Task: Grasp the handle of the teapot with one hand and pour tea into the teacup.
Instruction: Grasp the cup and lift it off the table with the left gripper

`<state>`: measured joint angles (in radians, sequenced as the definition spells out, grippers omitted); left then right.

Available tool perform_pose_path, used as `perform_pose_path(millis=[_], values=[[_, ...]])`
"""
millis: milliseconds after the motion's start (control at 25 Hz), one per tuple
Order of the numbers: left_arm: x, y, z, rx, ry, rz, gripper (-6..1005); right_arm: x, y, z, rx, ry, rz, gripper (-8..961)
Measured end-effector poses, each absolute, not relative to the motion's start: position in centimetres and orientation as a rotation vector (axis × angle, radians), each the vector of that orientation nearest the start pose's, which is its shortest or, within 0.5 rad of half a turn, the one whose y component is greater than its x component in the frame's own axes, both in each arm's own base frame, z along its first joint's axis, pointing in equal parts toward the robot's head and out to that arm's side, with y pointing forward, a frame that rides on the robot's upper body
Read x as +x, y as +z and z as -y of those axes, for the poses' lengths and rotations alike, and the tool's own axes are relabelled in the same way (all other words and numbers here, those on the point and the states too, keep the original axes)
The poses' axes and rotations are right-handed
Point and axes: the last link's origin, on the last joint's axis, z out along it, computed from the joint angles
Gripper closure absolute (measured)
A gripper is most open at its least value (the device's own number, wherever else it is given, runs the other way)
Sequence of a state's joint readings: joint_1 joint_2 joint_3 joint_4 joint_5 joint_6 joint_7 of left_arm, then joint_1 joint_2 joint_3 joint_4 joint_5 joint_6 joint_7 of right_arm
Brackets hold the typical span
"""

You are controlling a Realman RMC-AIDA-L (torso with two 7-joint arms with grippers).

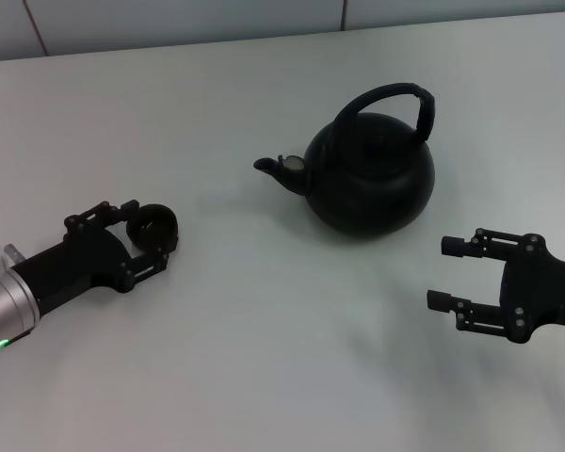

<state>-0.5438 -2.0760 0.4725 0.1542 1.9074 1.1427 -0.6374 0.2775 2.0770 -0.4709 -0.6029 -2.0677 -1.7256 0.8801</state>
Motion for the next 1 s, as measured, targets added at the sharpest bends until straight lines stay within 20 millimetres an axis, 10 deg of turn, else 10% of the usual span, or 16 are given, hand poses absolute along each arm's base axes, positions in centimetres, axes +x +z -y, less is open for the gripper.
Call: perform_pose_path(millis=[1000], values=[[-26.4,-10.3,-31.9,-2.569,-0.639,0.324,274,33.5,1.4,-23.1,-2.589,0.721,-0.354,272]])
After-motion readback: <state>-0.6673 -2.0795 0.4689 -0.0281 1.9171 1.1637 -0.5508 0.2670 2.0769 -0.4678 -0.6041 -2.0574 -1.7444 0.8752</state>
